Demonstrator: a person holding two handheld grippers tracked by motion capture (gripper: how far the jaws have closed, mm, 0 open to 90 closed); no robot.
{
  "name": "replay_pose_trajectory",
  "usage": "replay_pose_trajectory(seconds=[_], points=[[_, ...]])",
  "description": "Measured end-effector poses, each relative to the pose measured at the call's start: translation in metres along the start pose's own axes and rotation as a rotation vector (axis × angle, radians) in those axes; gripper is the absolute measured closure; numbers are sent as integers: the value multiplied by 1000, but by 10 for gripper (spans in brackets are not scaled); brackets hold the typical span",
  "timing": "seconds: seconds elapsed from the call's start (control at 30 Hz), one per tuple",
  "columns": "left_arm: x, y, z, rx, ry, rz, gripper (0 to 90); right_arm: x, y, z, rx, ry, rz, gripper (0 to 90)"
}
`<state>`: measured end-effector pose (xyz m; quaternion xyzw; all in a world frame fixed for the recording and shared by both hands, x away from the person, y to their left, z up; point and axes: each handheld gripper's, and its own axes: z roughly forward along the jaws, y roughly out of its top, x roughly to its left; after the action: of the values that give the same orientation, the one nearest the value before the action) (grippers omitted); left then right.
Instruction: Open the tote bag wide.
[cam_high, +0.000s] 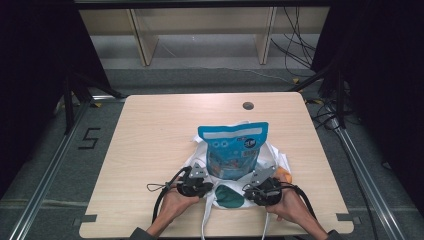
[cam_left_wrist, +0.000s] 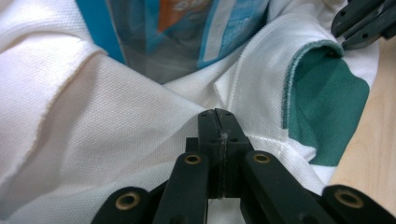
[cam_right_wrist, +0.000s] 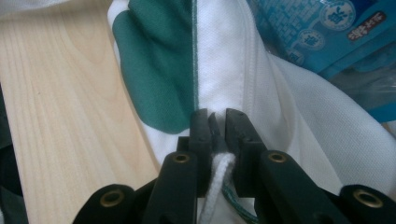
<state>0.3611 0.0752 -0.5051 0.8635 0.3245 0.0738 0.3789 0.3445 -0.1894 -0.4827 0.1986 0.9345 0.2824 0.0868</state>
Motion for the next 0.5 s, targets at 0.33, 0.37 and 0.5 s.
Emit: replay_pose_trajectory(seconds=[0.33, 0.37, 0.5], points=[[28, 17, 12, -27, 106, -17, 892, -28, 16, 15, 2, -83, 29, 821], [32, 18, 14, -34, 110, -24, 893, -32, 20, 18, -13, -67, 56, 820], [46, 22, 18, -58, 128, -62, 892, -50, 29, 26, -13, -85, 81, 818]])
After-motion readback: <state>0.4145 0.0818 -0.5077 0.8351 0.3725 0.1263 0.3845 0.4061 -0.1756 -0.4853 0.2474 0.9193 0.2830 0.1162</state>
